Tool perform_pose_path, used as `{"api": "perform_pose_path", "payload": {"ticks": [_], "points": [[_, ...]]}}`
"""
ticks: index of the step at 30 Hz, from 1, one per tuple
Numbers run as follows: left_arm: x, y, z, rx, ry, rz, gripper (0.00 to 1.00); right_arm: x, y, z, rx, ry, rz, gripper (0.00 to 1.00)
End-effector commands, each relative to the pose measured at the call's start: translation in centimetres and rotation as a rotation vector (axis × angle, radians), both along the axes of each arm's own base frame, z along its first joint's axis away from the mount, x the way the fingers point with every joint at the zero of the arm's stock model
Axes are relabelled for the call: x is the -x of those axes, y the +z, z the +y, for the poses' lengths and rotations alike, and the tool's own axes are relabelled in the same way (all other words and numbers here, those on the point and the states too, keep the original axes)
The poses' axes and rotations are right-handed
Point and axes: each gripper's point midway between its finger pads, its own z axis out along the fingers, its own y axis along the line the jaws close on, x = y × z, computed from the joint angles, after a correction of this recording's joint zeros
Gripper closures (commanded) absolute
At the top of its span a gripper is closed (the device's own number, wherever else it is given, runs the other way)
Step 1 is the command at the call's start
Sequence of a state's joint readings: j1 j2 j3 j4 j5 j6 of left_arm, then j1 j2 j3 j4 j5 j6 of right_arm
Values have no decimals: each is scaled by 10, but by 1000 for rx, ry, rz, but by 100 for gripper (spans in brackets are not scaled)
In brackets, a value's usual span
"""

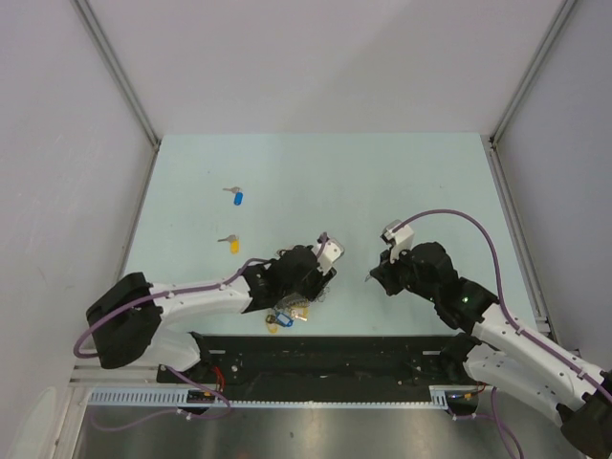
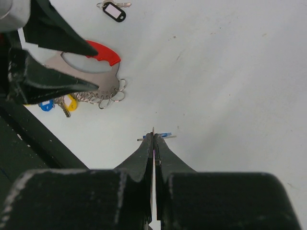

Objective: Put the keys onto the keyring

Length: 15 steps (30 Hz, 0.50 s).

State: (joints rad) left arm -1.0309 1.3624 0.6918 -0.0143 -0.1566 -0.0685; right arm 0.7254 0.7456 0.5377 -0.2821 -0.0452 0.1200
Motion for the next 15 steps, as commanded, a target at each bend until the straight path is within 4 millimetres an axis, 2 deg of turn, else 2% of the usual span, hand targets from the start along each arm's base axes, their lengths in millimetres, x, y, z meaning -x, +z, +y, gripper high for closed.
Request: {"api": "perform_pose_path", "payload": {"ticks": [1, 2, 4, 5, 15], "points": [[-30, 10, -3, -45, 44, -72, 48, -5, 7, -1, -10, -19, -31, 100], [-31, -1, -3, -74, 39, -56, 48, -5, 6, -1, -8, -20, -28, 100], [-31, -5, -10, -77, 27, -39, 47, -5, 4, -2, -1, -25, -27, 100], [-31, -14, -11, -93, 26, -21, 47, -5, 2, -2, 1, -26, -25, 100], [-32, -29, -23, -136, 65, 32, 46, -5, -2, -2, 8, -24, -16, 100]]}}
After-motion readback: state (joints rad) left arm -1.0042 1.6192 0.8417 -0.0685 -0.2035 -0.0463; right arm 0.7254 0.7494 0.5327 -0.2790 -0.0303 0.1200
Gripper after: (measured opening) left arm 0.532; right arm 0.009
